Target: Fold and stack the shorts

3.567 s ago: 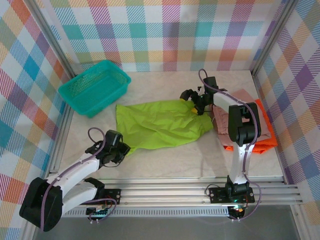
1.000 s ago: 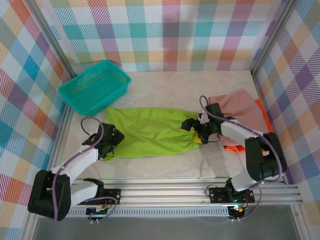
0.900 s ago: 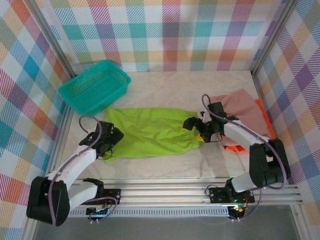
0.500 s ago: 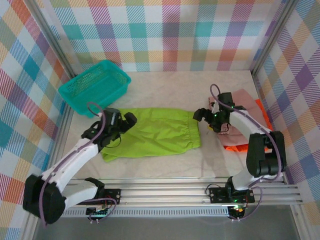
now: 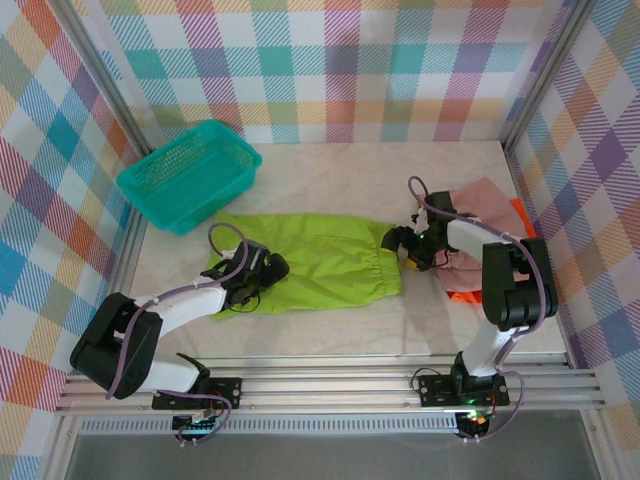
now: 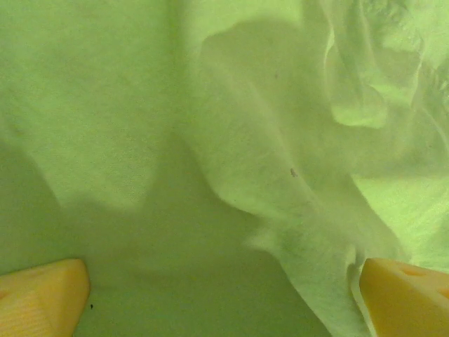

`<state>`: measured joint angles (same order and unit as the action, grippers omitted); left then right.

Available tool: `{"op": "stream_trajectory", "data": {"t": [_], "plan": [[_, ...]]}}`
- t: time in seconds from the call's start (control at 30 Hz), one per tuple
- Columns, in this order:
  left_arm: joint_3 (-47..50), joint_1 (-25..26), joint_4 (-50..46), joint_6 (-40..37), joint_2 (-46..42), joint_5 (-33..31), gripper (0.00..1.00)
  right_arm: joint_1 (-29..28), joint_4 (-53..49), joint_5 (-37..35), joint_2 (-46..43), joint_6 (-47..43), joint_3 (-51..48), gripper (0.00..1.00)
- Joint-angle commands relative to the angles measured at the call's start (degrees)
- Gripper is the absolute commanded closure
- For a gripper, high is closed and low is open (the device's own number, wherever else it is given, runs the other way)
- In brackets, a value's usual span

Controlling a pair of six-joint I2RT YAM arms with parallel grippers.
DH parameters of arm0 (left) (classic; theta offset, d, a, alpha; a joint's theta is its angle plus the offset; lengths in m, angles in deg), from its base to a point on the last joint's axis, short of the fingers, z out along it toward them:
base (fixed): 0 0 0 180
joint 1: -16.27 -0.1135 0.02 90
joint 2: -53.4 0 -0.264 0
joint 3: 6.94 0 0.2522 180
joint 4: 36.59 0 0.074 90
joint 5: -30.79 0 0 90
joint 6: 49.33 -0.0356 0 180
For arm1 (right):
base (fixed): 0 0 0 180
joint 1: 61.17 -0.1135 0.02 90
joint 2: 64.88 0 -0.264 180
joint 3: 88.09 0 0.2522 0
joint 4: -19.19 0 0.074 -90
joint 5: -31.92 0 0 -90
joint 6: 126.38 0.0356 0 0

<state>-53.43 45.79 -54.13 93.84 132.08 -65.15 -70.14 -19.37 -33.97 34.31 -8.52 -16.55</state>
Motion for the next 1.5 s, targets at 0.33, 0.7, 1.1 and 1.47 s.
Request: {"op": "stream_trajectory", "data": {"t": [0.33,0.7,1.1,1.47], "plan": [[3.29,1.33,-1.30,1.59,2.78,-0.43,0.00,-4.04,1.27,0.49,3.69,1.62,0.66,0.23],[3.55,1.29,-2.30,1.37,1.40,-1.42,0.00,-4.88,5.58,4.93,4.72,5.26,-0.82,0.32],[3.54,1.33,-2.69,1.33,0.91,-1.42,0.00,-5.79,3.77,1.83,7.39,2.82,2.68,0.84],[0.73,0.87,-14.05,-2.39,-12.79,-7.16,0.00,-5.79,-12.12,-10.29,0.88,-8.16,12.97,1.00]]}}
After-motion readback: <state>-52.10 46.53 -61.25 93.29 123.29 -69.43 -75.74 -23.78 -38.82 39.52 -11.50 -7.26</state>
